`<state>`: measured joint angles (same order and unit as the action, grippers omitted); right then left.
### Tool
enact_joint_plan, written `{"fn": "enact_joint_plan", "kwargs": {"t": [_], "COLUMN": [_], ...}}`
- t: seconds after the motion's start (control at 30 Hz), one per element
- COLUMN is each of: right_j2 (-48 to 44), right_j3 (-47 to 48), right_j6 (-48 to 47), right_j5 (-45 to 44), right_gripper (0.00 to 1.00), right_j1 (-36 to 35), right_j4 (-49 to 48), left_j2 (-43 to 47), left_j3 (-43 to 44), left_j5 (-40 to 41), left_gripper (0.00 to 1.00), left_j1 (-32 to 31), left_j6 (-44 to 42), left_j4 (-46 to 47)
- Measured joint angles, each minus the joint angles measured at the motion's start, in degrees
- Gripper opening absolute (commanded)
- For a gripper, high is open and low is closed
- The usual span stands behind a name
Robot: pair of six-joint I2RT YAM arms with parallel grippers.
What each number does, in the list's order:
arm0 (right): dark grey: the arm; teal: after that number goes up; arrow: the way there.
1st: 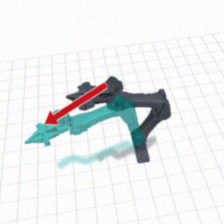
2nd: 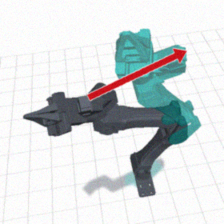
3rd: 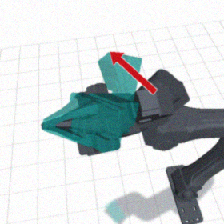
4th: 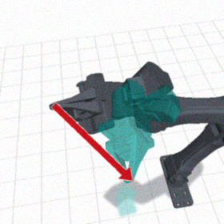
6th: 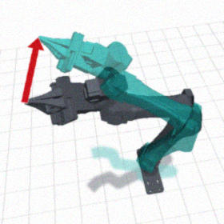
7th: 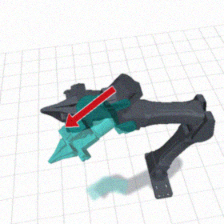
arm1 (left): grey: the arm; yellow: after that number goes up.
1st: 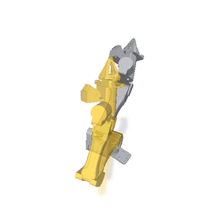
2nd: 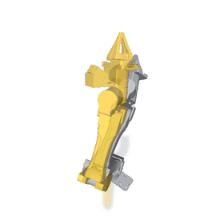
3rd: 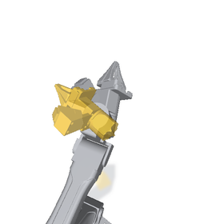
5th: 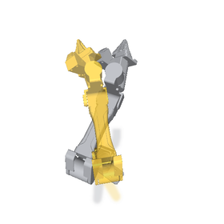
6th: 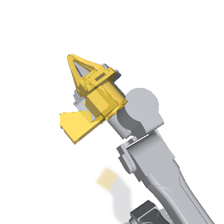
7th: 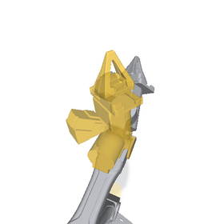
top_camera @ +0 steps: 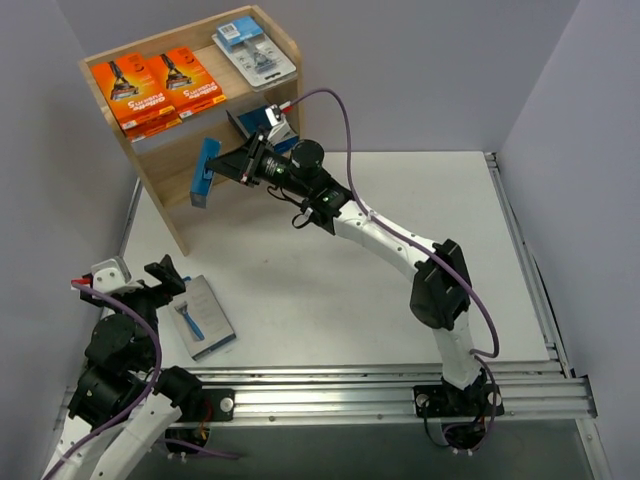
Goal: Place and organize the shaving razors onto the shelf
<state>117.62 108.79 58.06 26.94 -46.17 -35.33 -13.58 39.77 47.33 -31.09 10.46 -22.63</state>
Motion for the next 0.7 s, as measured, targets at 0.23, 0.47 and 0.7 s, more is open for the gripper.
{"fn": "enact_joint_plan", "kwargs": {"t": [0.23,0.47,0.7], "right_j2": [2.0,2.8,-0.5], "right_j3": [0.3,-1.3,-11.8], "right_j6": [2.2,5.0,8.2], "right_j5": [-0.2,-1.1,-3.7], "right_gripper": [0.0,0.0,0.0], "right_j1": [0.0,0.6,3.1], "right_j4": [-4.7,-10.1,-18.3], "left_j2": [0.0,-0.1,-0.2], "left_j3": [-0.1,-0.2,-0.2], "left_j5": [-0.8,-1.1,-1.4], "left_gripper": [0.95,0.95,0.95], "left_j1": [-0.7,-1.2,-1.5], "left_j6": [-0.3,-0.4,-0.4], "left_j4": [0.1,0.2,0.2]}}
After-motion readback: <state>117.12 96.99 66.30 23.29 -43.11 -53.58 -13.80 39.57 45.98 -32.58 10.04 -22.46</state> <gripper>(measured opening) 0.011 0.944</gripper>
